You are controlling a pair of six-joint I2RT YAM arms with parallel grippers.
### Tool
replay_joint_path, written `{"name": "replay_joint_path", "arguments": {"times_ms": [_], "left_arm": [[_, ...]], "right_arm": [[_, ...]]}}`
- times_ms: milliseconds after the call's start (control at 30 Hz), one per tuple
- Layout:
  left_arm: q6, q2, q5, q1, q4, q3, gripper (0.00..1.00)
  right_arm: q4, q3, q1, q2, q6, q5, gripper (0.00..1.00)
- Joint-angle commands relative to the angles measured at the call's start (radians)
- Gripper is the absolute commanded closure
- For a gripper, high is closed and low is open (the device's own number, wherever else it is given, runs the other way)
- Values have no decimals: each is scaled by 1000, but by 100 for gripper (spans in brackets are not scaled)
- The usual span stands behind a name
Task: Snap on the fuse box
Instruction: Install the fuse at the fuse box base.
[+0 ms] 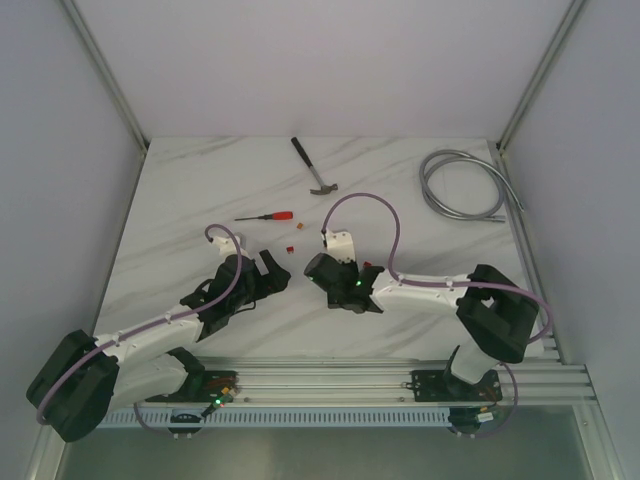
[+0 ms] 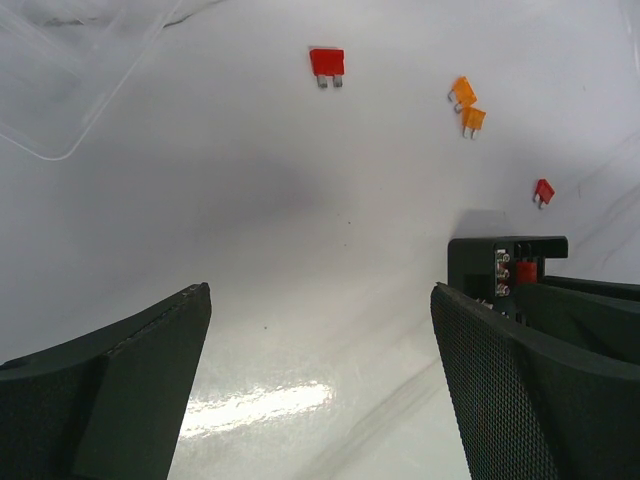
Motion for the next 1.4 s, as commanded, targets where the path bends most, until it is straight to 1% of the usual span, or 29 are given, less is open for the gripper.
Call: {"name": "replay_joint_path", "arguments": {"times_ms": [0, 267, 433, 700, 1067, 1167, 1367], "left_arm": [[-2, -4, 16, 6, -14, -2, 0], [4, -4, 22, 5, -15, -3, 0], [8, -6, 23, 6, -14, -1, 0], [10, -2, 22, 6, -13, 3, 0], [10, -4, 29, 6, -13, 3, 0], [11, -4, 29, 5, -14, 2, 0], [11, -3, 31, 6, -14, 3, 0]], "right_arm": [[-47, 60, -9, -28, -16, -35, 69], [-102, 91, -54, -24, -20, -89, 73], [-145, 123, -70, -6, -25, -105, 74], [-149, 148, -75, 22, -40, -134, 73], [-180, 164, -78, 60, -25, -119, 74], [-180, 165, -78, 62, -25, -119, 76], [-179, 162, -80, 69, -23, -127, 84]]}}
